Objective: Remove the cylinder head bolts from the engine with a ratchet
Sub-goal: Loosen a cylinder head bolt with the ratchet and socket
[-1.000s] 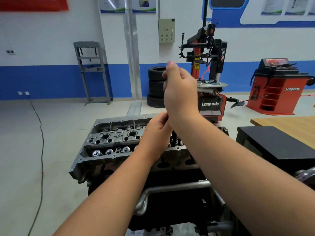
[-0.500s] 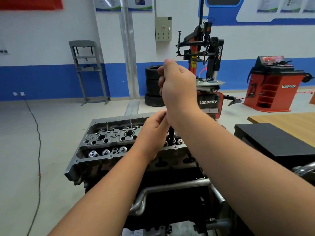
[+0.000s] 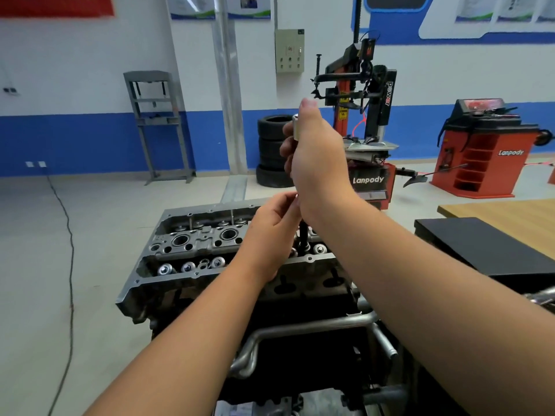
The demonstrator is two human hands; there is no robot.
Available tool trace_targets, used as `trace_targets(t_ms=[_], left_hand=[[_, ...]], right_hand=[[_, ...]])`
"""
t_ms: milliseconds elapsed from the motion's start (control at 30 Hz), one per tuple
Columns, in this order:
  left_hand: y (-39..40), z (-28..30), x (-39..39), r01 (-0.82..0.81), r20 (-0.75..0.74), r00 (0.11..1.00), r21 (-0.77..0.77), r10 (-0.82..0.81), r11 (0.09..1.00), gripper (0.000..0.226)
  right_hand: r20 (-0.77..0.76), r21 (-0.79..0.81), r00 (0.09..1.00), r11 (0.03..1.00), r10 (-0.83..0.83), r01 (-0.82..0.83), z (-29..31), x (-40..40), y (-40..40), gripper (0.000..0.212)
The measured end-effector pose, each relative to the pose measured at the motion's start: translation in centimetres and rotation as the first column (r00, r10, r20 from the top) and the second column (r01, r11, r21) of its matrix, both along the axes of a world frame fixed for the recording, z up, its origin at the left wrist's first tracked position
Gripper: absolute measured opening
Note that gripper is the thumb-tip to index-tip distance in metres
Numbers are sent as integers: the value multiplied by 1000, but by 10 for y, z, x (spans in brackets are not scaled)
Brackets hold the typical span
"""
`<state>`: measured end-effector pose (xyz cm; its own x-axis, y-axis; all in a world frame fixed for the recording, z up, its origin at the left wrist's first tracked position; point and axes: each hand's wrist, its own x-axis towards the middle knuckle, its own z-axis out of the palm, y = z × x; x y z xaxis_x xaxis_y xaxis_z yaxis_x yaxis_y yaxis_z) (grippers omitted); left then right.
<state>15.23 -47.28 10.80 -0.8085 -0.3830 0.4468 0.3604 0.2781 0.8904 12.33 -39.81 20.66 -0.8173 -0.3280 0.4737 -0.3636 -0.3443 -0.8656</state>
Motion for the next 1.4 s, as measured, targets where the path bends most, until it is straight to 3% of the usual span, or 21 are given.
trace_targets(t_ms=[67,133,200,267,333,433,500,533,600,667,733,800,867,933,1000,1033,1133,1200,1267,1333,1400], left_hand=[[-1,-1,-1,-6,-30,1000,9,6,1000,16],[-1,-2,-2,4,-29,1000,28,-3,1000,21],[0,-1,-2,37,-5,999,24,-37,999,25],[0,-1,-2,69,30,997,15,-70,997,27],[-1,0,0,71,45,996,12,-72,997,31],[0,1,-1,32,23,999,4,-32,999,26],[3,1,-4,-22,11,1000,2,22,1000,14],[3,1,-5,-41,3,999,5,41,999,8],[2,2,-5,-41,1,999,14,41,999,5],[0,2,-2,7,13,1000,57,-8,998,18],[-1,2,2,60,31,998,86,-63,994,27],[0,2,3,53,69,996,35,-55,998,31],[1,1,1,27,58,998,7,-27,1000,32],[2,1,-2,-6,31,1000,17,6,1000,30],[3,1,-5,-39,-1,999,33,39,999,22],[4,1,-6,-52,-19,998,33,53,998,16],[2,-1,-6,-23,-27,999,42,24,999,24],[-1,-1,-3,39,-5,999,49,-39,998,32],[0,0,0,68,21,997,35,-69,997,24],[1,1,1,40,35,999,-3,-40,999,26],[2,1,-1,14,19,1000,-1,-14,1000,24]], right_hand=[[46,28,998,999,37,-38,7,-2,0,41],[108,54,972,975,209,-216,14,-11,6,42],[179,111,889,889,421,-444,22,-21,16,48],[201,161,842,831,500,-532,25,-26,23,50],[169,135,882,877,439,-462,21,-23,21,44],[24,55,996,995,86,-87,10,-10,10,36],[-56,21,992,994,-110,111,7,-6,3,36],[-63,16,990,991,-130,131,7,-4,1,37],[-36,13,998,999,-49,50,11,-4,-2,37],[24,33,992,991,125,-126,16,-11,-1,36],[113,76,928,928,356,-365,23,-20,7,42],[136,96,876,874,462,-476,24,-24,14,46],[75,97,922,917,380,-386,19,-21,15,39],[-11,86,988,984,156,-155,13,-13,10,33],[-15,57,999,997,-46,47,8,-7,3,34],[6,33,998,997,-70,70,7,-6,1,38],[10,6,1000,1000,27,-27,9,-6,-1,39],[68,45,978,979,198,-201,15,-11,2,40],[162,67,914,920,371,-386,20,-16,7,44],[158,53,908,915,388,-400,19,-18,10,45],[71,29,957,958,282,-285,13,-14,9,39]])
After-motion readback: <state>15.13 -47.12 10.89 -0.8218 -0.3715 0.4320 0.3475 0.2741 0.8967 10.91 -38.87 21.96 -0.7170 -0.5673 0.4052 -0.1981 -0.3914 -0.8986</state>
